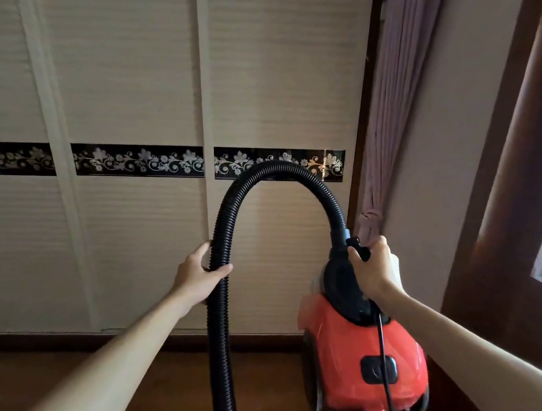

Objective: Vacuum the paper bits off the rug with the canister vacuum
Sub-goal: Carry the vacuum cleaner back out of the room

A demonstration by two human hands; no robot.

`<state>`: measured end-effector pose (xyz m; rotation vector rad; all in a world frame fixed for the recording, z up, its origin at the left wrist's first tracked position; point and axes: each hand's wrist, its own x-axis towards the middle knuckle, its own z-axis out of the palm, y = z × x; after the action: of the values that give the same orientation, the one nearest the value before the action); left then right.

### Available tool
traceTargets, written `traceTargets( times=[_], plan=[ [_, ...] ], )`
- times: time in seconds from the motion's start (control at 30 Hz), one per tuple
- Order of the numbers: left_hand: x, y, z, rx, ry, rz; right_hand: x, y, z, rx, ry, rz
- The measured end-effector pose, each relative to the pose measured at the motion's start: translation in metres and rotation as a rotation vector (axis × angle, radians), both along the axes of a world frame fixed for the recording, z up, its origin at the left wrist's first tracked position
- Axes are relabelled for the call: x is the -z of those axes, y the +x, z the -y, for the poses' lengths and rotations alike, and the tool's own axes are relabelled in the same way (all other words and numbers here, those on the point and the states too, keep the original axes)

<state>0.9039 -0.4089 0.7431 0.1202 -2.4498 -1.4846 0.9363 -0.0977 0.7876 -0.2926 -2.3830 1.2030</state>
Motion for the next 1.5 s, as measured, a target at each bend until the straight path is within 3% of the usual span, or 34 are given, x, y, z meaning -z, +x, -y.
traceTargets(
  times=[0.57, 1.07, 1.5],
  plan=[
    [-0.003, -0.264, 0.031, 0.118, 0.0, 0.02, 0.006, -0.242, 0.051, 0.085, -0.066, -0.053],
    [0.01, -0.467, 0.012, 0.223, 0.038, 0.094, 0.047, -0.436, 0.034, 0.098, -0.072, -0.034],
    [0.034, -0.651, -0.011, 0.32, -0.12, 0.026, 0.078, -0.596, 0.021, 0.19, -0.072, 0.01]
  ],
)
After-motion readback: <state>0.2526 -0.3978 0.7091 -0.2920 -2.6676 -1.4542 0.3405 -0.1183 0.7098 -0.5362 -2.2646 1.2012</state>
